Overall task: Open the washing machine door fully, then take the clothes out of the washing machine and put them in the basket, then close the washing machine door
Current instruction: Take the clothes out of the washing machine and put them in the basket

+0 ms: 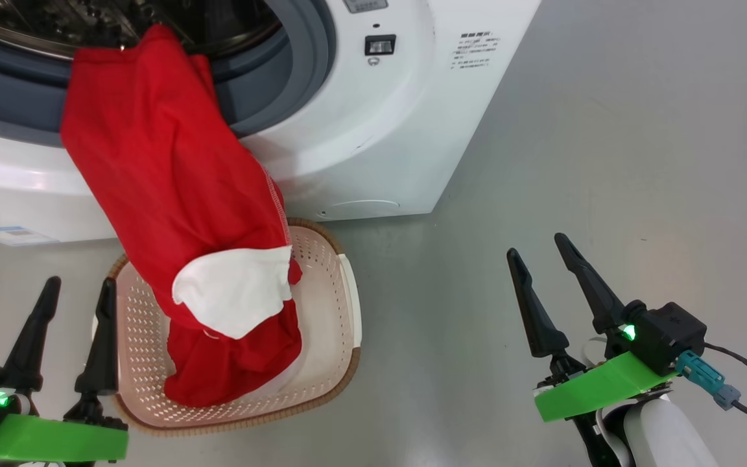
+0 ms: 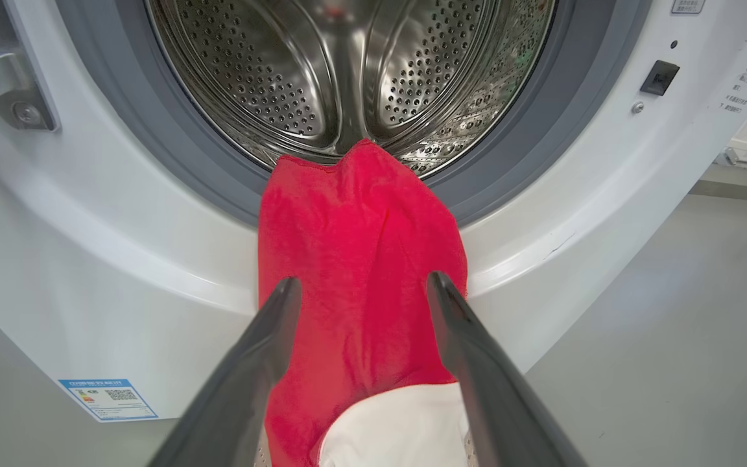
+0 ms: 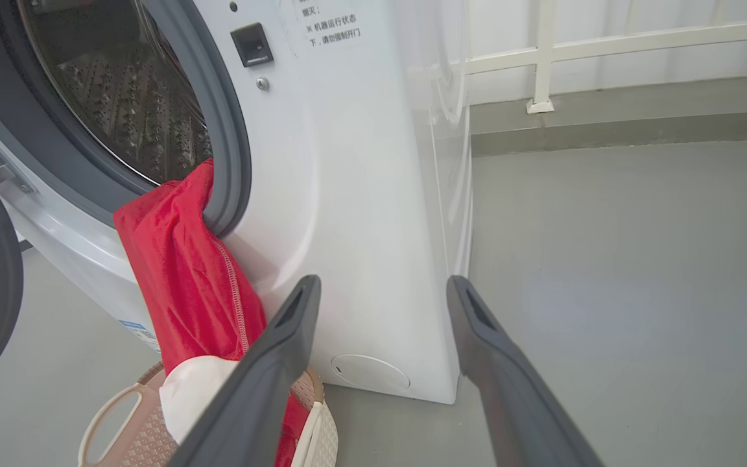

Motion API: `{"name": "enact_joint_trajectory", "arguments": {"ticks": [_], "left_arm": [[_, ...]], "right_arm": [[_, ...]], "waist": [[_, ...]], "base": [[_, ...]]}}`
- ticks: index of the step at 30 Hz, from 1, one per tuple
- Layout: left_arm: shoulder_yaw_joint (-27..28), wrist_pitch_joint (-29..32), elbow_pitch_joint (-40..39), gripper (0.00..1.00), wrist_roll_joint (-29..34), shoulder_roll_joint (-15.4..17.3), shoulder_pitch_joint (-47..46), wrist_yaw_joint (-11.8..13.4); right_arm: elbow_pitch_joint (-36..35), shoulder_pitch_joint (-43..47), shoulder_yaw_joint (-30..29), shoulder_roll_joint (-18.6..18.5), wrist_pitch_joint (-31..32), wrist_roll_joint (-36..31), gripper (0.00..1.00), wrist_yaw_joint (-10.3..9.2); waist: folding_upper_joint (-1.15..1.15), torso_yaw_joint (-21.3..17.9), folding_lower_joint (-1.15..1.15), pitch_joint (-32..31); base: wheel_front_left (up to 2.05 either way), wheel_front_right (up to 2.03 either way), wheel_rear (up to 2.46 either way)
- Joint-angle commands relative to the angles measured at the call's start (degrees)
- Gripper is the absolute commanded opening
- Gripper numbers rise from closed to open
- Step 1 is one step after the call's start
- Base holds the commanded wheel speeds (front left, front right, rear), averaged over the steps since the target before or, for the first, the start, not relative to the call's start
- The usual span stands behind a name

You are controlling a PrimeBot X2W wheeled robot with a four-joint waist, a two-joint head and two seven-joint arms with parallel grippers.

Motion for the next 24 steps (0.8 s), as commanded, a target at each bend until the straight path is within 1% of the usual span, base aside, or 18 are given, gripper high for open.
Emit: {"name": "enact_joint_trajectory", "arguments": {"ticks": [1,4,6,7,8,12,16,17,22,24], "left_arm": [[1.86,-0.47,-1.03,1.0,-0.43,1.64,-0.38,-0.16],[1.35,-0.47,-0.6,1.0,-1.14,1.9,-1.17,-0.16],[-0.43,-0.47,1.08,1.0,-2.37,2.62,-2.36,-0.16],[-0.43,-0.47,1.08,1.0,-2.37,2.62,-2.36,-0.16],[-1.37,-0.47,2.07,1.0,-3.48,3.08,-3.55,-0.16],[-3.98,-0.47,4.19,1.0,-4.7,4.61,-7.07,-0.16],[-7.35,-0.47,6.59,1.0,-5.95,6.02,-12.64,-0.16],[-7.35,-0.47,6.59,1.0,-5.95,6.02,-12.64,-0.16],[-10.81,0.12,13.02,1.0,-8.51,7.7,-18.25,-0.16],[-12.05,0.4,16.11,1.0,-10.66,8.1,-20.19,-0.16]], "right_arm": [[-1.43,0.56,1.06,0.41,-0.27,-0.72,1.0,0.09],[-1.49,0.56,0.93,0.41,-0.27,-0.6,1.0,0.09],[-1.44,0.56,0.88,0.41,-0.27,-0.54,1.0,0.09],[-1.44,0.56,0.88,0.41,-0.27,-0.54,1.0,0.09],[-1.46,0.49,0.95,0.41,-0.27,-0.49,1.0,0.09],[-1.55,0.34,0.87,0.41,-0.27,-0.47,1.0,0.09],[-1.49,0.06,0.96,0.41,-0.27,-0.55,1.0,0.09],[-1.49,0.06,0.96,0.41,-0.27,-0.55,1.0,0.09],[-1.54,-0.75,1.57,0.41,-0.27,-0.24,1.0,0.09],[-1.73,-0.9,1.65,0.41,-0.27,-0.11,1.0,0.09]], "waist": [[0.0,0.04,0.0,0.11],[0.0,0.22,0.0,0.24],[0.0,0.43,0.0,0.3],[0.0,0.43,0.0,0.3],[0.0,0.42,0.0,0.4],[0.0,0.57,0.0,0.71],[0.0,0.74,0.0,1.14],[0.0,0.74,0.0,1.14],[0.0,0.03,0.0,1.93],[0.0,-0.24,0.0,2.31]], "base": [[0.0,0.0,0.0],[0.0,0.0,0.0],[0.0,0.0,0.0],[0.0,0.0,0.0],[0.0,0.0,0.0],[0.0,0.0,0.0],[0.0,0.0,0.0],[0.0,0.0,0.0],[0.0,0.0,0.0],[0.0,0.0,0.0]]}}
